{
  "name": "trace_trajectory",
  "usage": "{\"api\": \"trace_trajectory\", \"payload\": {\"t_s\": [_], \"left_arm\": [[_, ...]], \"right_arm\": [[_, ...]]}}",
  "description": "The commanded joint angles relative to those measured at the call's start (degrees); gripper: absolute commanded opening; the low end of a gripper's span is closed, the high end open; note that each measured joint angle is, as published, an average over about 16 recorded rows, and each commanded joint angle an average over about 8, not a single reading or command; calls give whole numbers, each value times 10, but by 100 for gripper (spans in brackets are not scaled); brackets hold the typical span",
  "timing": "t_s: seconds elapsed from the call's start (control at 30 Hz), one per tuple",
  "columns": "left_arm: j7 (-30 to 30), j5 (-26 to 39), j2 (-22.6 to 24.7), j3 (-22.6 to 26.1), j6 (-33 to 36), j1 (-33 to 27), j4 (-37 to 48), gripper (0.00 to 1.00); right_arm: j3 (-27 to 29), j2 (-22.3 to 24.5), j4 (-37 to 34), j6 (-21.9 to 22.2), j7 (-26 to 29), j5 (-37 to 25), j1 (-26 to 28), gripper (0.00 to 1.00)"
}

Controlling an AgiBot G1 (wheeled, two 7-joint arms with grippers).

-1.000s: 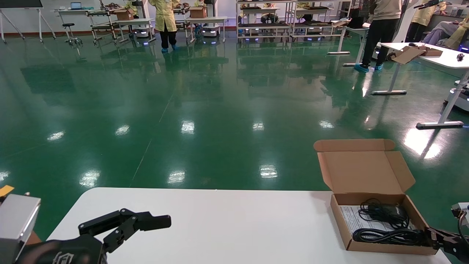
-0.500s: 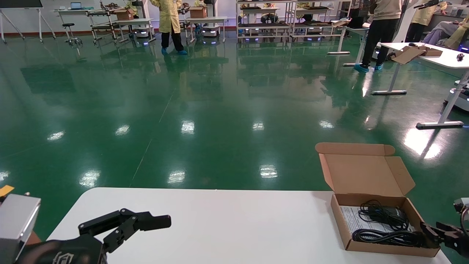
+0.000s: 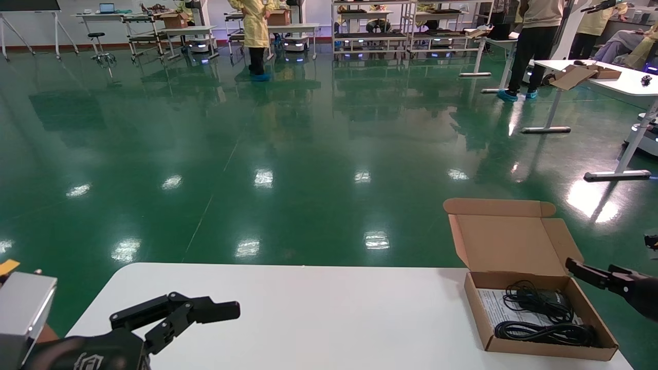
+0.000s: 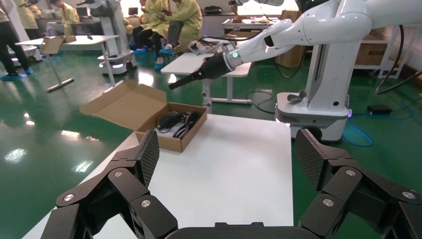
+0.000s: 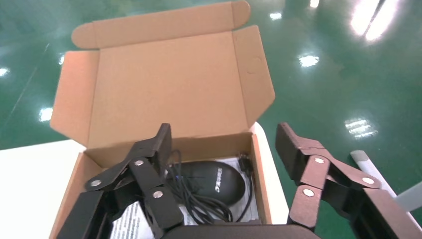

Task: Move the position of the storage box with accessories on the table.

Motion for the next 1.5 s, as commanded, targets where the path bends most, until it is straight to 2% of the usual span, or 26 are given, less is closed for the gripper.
{"api": "trace_trajectory", "payload": {"t_s": [0.03,0.33,0.47,1.5], "left_arm": [[0,0,0,0,0,0,0,100],[0,0,0,0,0,0,0,100],[0,0,0,0,0,0,0,100],[0,0,0,0,0,0,0,100]], "right_arm": [[4,0,-1,-5,6,6,5,100],[1,0,1,-3,1,1,-1,100],[5,5,21,-16,0,5,-9,100],[89,95,391,-281,8,96,-147,100]]}}
